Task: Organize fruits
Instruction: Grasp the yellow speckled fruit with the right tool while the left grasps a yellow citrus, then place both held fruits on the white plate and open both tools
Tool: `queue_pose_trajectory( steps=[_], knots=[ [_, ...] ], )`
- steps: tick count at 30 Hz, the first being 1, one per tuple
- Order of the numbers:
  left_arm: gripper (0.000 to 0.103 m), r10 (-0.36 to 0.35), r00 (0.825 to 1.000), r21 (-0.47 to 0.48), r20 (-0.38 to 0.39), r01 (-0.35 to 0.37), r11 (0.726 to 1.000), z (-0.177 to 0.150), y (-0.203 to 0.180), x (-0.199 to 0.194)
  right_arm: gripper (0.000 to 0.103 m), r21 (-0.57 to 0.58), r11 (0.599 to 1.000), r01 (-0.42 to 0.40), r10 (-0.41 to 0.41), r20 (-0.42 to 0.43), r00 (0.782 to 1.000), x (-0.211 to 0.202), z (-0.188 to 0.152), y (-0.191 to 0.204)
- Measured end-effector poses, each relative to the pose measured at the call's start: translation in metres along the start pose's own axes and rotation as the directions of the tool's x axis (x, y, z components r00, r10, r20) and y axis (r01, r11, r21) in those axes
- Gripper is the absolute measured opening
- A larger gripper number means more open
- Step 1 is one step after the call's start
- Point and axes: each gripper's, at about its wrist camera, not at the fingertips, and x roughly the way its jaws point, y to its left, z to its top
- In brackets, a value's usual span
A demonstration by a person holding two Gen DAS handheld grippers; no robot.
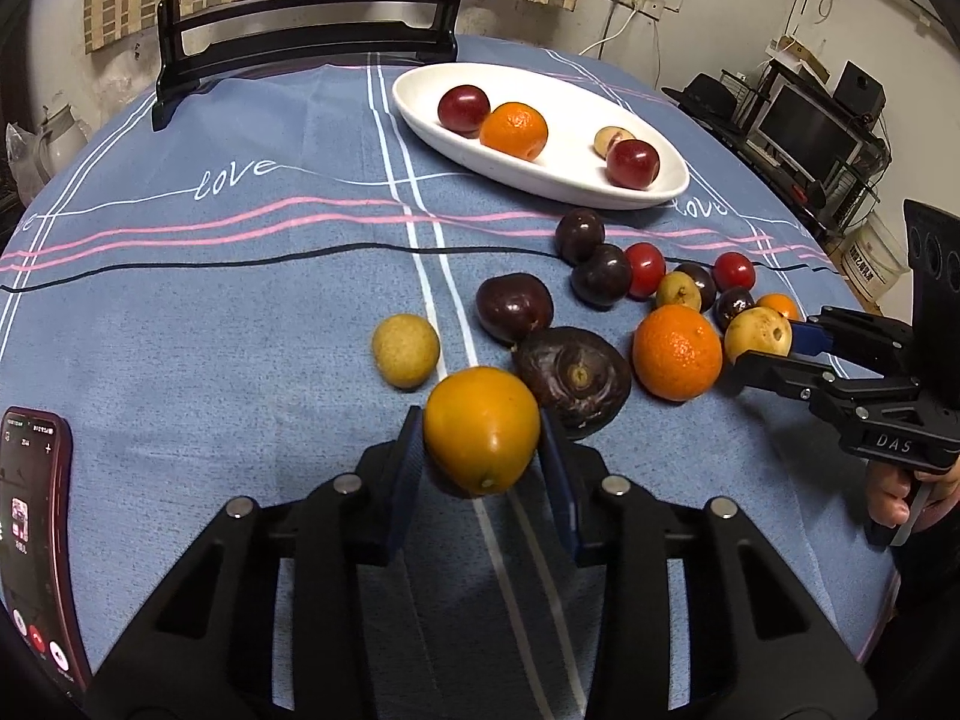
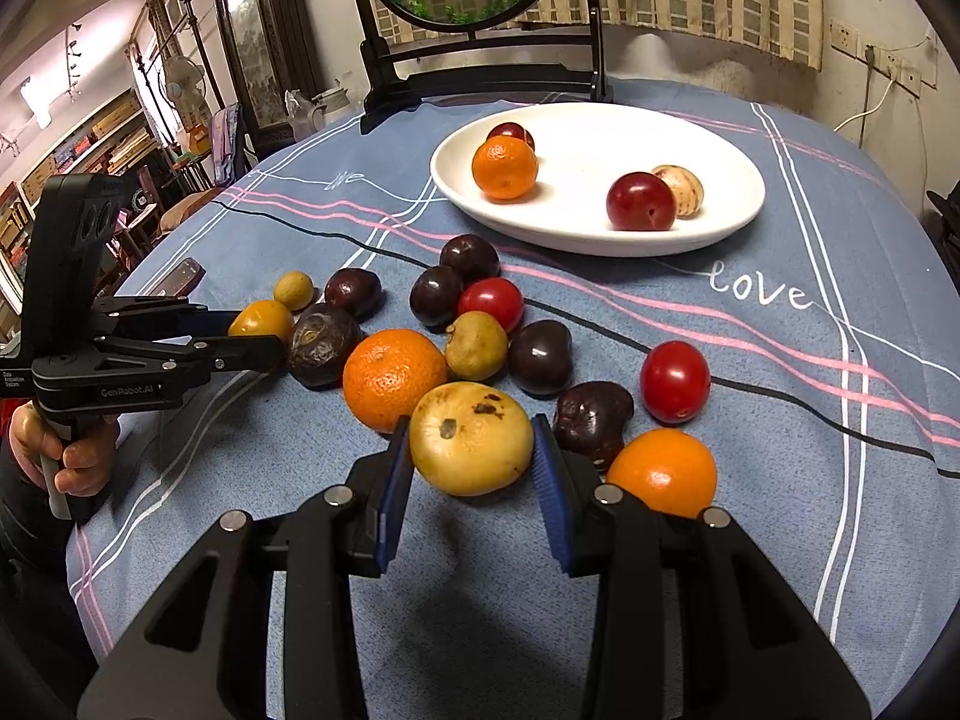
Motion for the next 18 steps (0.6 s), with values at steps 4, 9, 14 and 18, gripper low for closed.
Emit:
queue_pose_trajectory(
  steps=[4,9,14,18],
  knots=[
    [0.038,0.017,1.000,-0.002,0.013,-0.017,1.000,0.000,0.001,-0.003,0.039,-0.003,1.000,0.002,-0.002,0.013,1.000,-0.004,0.000,0.002],
    [0.038,-0.029,0.997,-0.046,0.071,0.033,0.998,0.004,0.008,-0.020,0.039,0.010,1.000,-0.028,0.027,0.043,0.999,-0.012,0.003,0.000],
    [0.038,-0.096,0.991,-0.028,0.089,0.099,0.995,0.040,0.000,-0.036,0.039,0.064,0.995,-0.082,0.078,0.075,0.994,-0.023,0.025,-0.017],
    [0.038,-0.115,0.986,0.021,0.124,0.113,0.993,0.089,-0.016,-0.042,0.039,0.095,0.995,-0.042,0.028,0.147,0.989,-0.033,0.059,-0.040]
  ],
)
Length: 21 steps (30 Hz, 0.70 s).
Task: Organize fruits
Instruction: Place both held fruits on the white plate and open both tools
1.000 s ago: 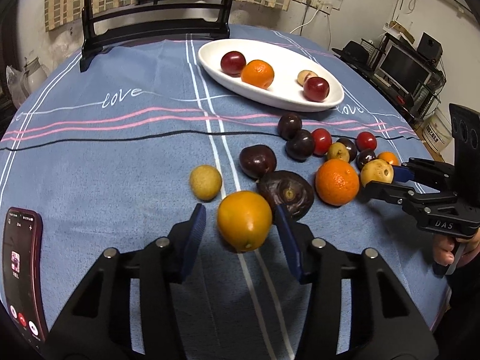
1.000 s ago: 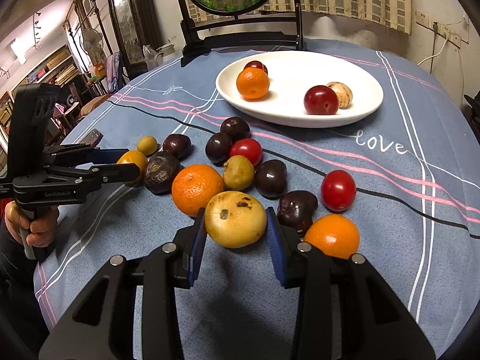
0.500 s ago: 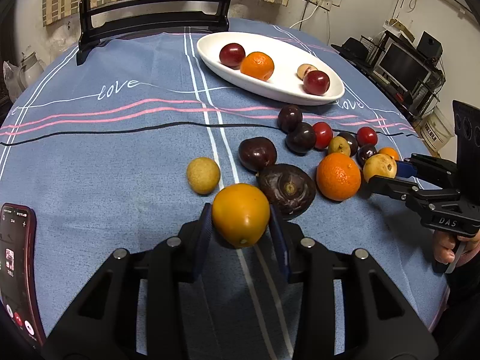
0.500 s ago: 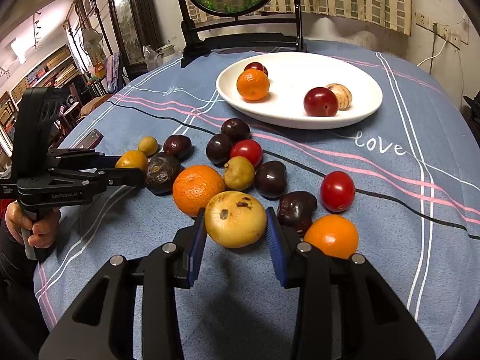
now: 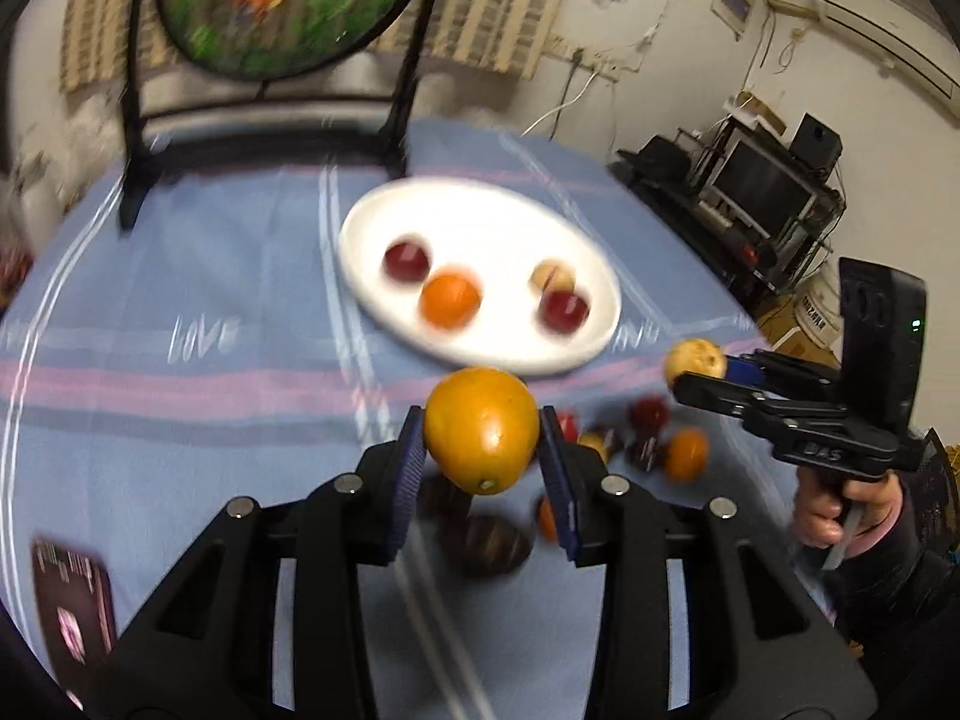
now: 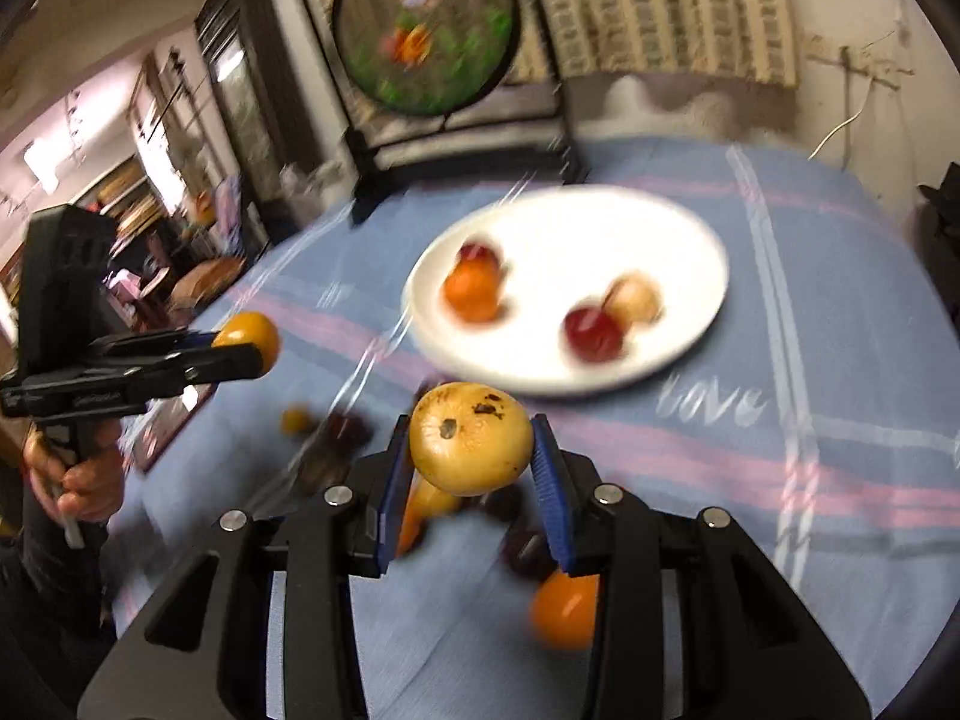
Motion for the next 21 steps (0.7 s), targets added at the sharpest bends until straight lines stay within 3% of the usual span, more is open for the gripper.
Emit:
queue_pose_trajectory(
  steps=[4,7,11,14,21],
  knots=[
    [0.038,-0.034,0.999,-0.006,-0.010,0.034,0.999,0.054,-0.014,0.036,0.039,0.059,0.997,0.058,-0.061,0.059,0.996,0.016,0.034,-0.025],
    [0.038,-0.025,0.999,-0.005,-0.044,0.024,1.000,0.074,-0.027,0.072,0.039,0.136,0.987,0.085,-0.093,0.053,0.994,0.044,0.056,-0.051],
    [0.038,0.029,0.995,0.027,-0.100,-0.027,0.999,0.078,-0.037,0.115,0.039,0.196,0.972,0.129,-0.134,0.016,0.991,0.078,0.075,-0.080],
    [0.038,0.050,0.989,0.029,-0.142,-0.046,0.998,0.075,-0.036,0.138,0.039,0.224,0.967,0.124,-0.121,-0.024,0.992,0.097,0.082,-0.097],
    [0.038,0.084,0.982,0.070,-0.167,-0.073,0.995,0.071,-0.040,0.159,0.039,0.238,0.963,0.127,-0.112,-0.073,0.991,0.121,0.085,-0.110]
  ],
)
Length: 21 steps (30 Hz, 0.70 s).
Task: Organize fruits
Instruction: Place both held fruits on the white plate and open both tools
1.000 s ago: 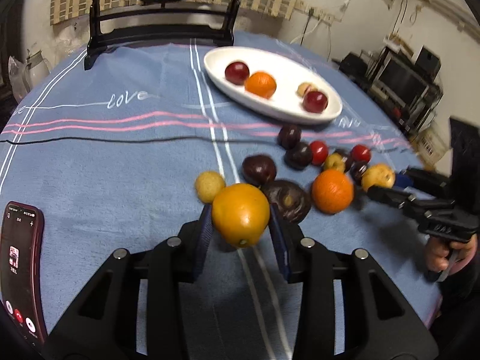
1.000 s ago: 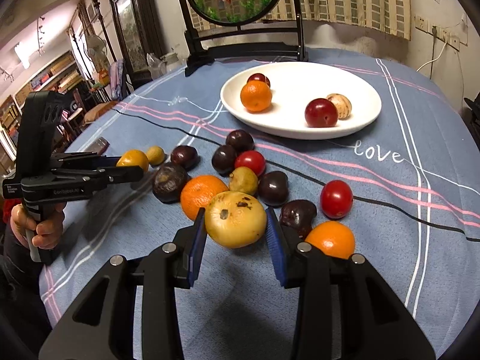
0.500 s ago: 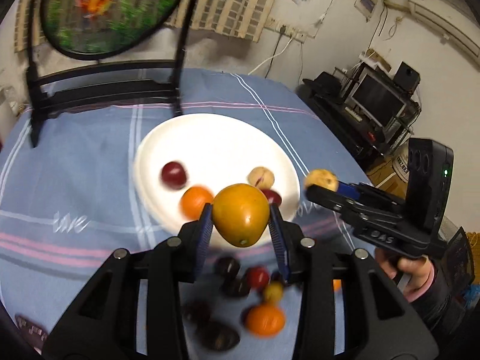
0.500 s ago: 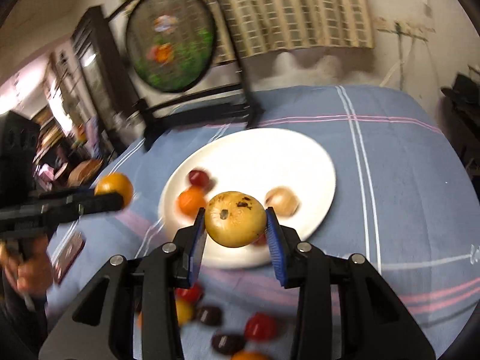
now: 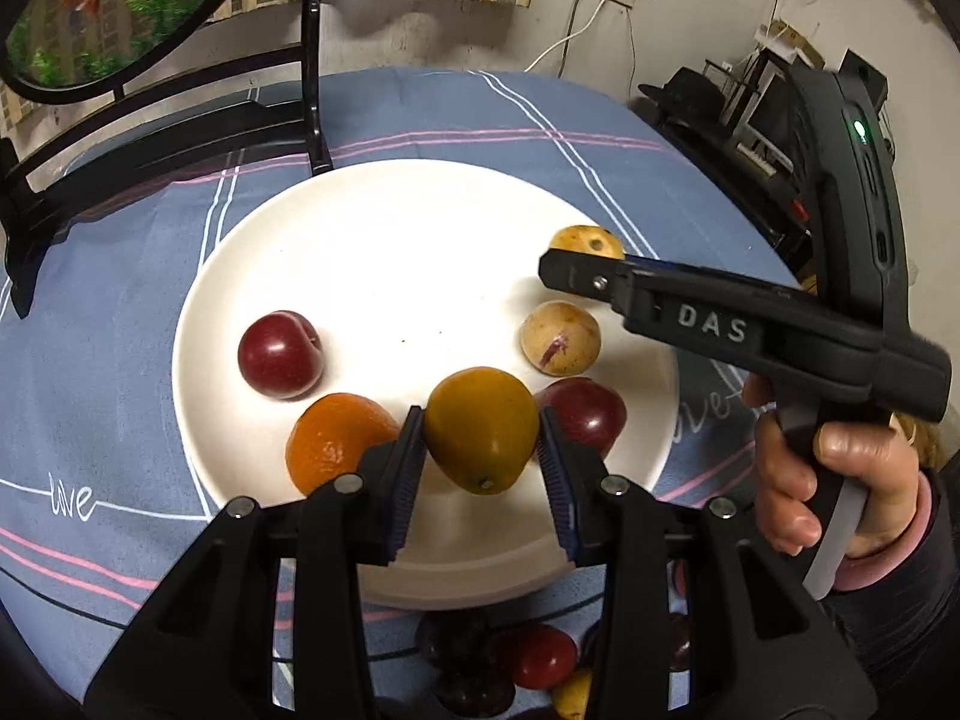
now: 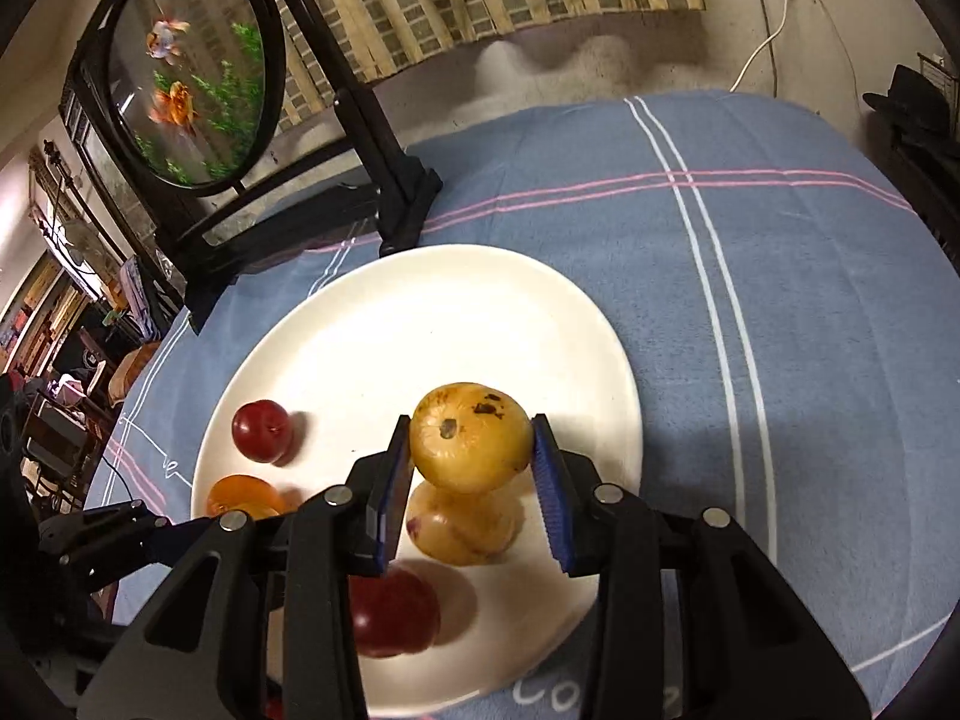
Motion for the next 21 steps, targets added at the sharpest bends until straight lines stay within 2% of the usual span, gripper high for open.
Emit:
queue_pose_trajectory(
  steps=[4,6,8,9,10,11,14,16,21],
  knots=[
    [0.038,0.027,1.000,0.017,-0.010,-0.027,0.999,-0.002,-0.001,0.006,0.041,-0.011,1.000,0.010,-0.011,-0.027,1.000,0.009,0.002,0.001],
    [0.039,0.039,0.999,0.018,-0.020,-0.039,0.999,-0.002,-0.002,0.006,0.048,-0.012,1.000,0.015,-0.016,-0.035,0.999,0.011,0.004,0.002],
    [0.053,0.041,0.999,0.012,-0.006,-0.041,0.999,-0.004,-0.005,-0.006,0.049,-0.015,1.000,0.019,-0.019,-0.044,0.999,0.008,0.004,0.005],
    [0.072,0.042,0.999,0.016,0.021,-0.042,0.999,-0.005,-0.006,-0.015,0.049,-0.016,1.000,0.011,-0.012,-0.040,0.999,0.004,0.003,0.007],
    [0.084,0.068,0.995,0.022,0.068,-0.070,0.997,-0.008,-0.008,-0.031,0.049,-0.020,1.000,0.003,-0.004,-0.034,0.999,-0.003,0.002,0.009],
    [0.087,0.090,0.990,0.025,0.106,-0.094,0.995,-0.011,-0.009,-0.046,0.049,-0.030,1.000,-0.002,0.001,-0.022,1.000,-0.014,-0.002,0.011],
    [0.092,0.102,0.980,0.017,0.170,-0.107,0.994,-0.025,-0.004,-0.084,0.049,-0.078,0.997,0.000,0.002,0.019,1.000,-0.049,-0.019,0.019],
    [0.096,0.122,0.976,-0.009,0.182,-0.122,0.992,-0.040,0.003,-0.102,0.050,-0.100,0.995,0.000,0.003,0.035,0.999,-0.067,-0.035,0.021],
    [0.096,0.112,0.976,-0.085,0.189,-0.097,0.992,-0.087,0.018,-0.122,0.050,-0.143,0.990,-0.007,0.008,0.007,1.000,-0.101,-0.089,0.023]
  ],
)
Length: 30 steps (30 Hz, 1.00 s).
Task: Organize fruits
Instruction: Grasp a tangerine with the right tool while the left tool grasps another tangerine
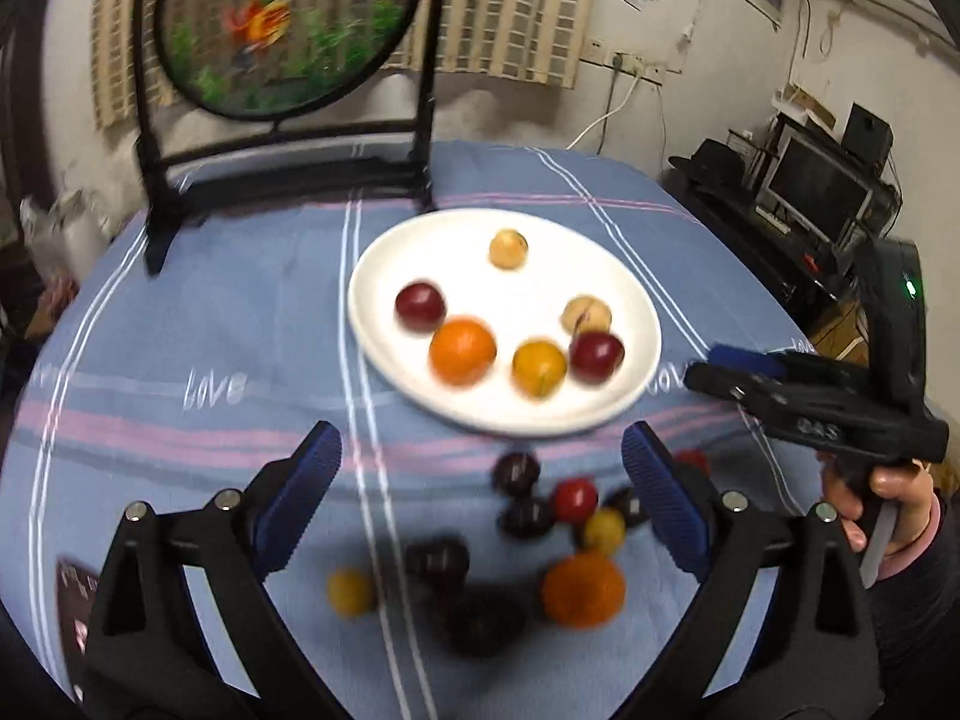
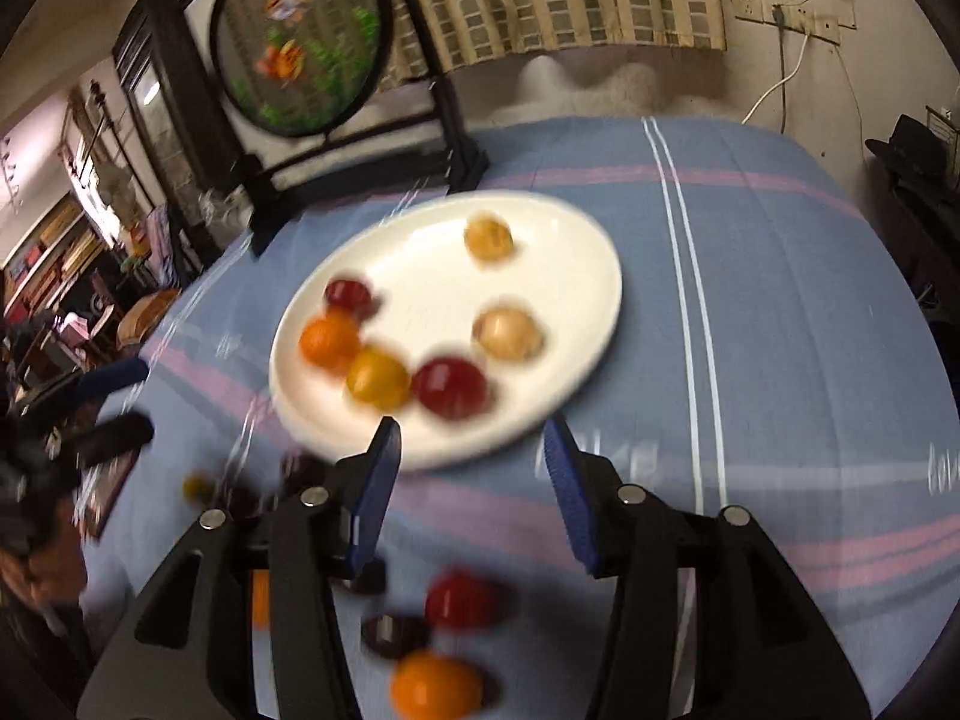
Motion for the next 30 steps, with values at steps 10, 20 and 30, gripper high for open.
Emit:
queue_pose_trajectory(
  steps=[10,20,30],
  knots=[
    [0.097,-0.058,0.998,0.010,0.029,0.058,0.998,-0.074,-0.006,-0.017,0.050,-0.084,0.996,0.006,-0.011,-0.060,0.998,-0.020,-0.078,0.024],
    [0.097,-0.042,0.999,0.094,0.031,0.039,0.995,-0.088,-0.024,-0.017,0.050,-0.115,0.991,0.065,-0.078,-0.110,0.991,-0.007,-0.083,0.027],
    [0.095,-0.081,0.997,0.160,0.005,0.079,0.984,-0.092,-0.036,-0.010,0.039,-0.077,0.996,0.037,-0.046,-0.109,0.993,-0.008,-0.084,0.020]
  ],
)
